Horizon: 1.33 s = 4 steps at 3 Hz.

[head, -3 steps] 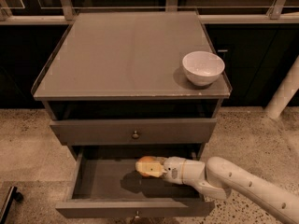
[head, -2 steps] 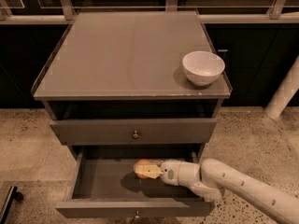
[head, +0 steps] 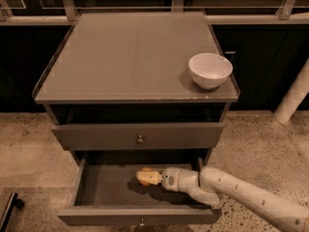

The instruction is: Place orange into middle drawer

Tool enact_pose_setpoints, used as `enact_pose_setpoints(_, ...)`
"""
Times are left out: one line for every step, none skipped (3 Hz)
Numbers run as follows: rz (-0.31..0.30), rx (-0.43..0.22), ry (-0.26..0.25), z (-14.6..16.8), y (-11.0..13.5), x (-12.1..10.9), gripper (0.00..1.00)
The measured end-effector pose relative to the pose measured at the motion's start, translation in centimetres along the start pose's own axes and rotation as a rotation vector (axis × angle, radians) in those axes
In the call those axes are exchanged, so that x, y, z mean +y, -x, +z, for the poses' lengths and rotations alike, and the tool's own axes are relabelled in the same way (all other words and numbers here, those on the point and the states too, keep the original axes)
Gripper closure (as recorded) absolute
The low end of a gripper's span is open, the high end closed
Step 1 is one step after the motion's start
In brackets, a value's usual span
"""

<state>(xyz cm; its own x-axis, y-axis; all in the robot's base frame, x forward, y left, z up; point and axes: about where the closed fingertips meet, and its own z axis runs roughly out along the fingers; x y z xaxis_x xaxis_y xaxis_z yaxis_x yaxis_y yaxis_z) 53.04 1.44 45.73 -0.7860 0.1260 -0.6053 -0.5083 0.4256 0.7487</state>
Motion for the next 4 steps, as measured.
enact_pose_setpoints(0.04, -0.003, -0.012, 1.11, -0.71, -2.3, 1.0)
enact_pose_setpoints(0.041, -0.003, -0.012, 1.16, -0.73, -2.39, 0.82)
enact_pose_setpoints(0.041, -0.003, -0.012, 1.17, -0.74, -2.39, 0.59)
enact_pose_setpoints(0.041, -0.003, -0.012, 1.17, -0.74, -2.39, 0.36)
